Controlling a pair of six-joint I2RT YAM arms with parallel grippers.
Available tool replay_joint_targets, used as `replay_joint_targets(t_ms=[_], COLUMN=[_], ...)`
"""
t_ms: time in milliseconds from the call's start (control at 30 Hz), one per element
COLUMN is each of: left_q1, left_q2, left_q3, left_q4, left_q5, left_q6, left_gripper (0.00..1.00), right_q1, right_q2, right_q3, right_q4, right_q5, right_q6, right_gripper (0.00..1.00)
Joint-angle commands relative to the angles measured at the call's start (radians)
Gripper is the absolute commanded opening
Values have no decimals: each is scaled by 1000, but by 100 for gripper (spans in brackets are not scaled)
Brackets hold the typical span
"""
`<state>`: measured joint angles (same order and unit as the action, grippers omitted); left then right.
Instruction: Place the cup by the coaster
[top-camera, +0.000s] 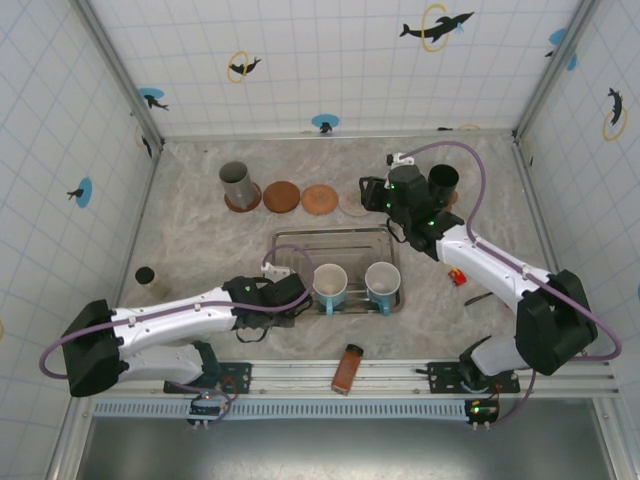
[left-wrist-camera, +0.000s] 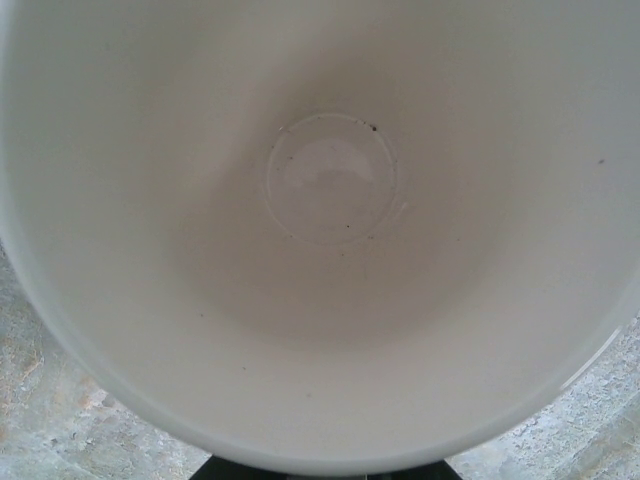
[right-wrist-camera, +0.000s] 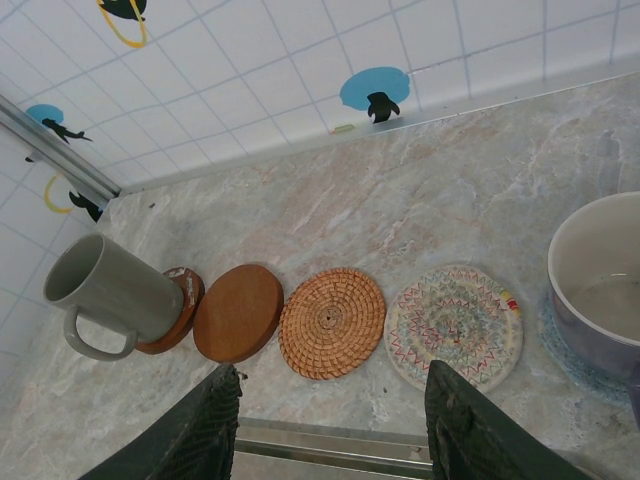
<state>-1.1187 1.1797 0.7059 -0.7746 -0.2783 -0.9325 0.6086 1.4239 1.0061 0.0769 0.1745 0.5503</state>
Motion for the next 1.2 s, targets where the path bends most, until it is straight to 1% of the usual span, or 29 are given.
replay_joint_targets(t_ms=[0, 633, 1000, 1167], left_q1=[-7, -7, -7, 15], left_q2=[9, -54, -53, -30], left_q3=[33, 79, 131, 172], left_q4=[-39, -74, -65, -90], left_q5=[-40, -86, -101, -117], left_q6=[-24, -46, 9, 30], left_gripper=[0, 0, 0, 0], right_q1=[5, 4, 2, -1], right_q2=[1, 0, -3, -11], right_q3=[48, 45, 46, 43], right_q4=[11, 6, -3, -9], right_q5=[0, 2, -6, -9], right_q6=[3, -4, -10, -13], right_gripper=[51, 51, 51, 51])
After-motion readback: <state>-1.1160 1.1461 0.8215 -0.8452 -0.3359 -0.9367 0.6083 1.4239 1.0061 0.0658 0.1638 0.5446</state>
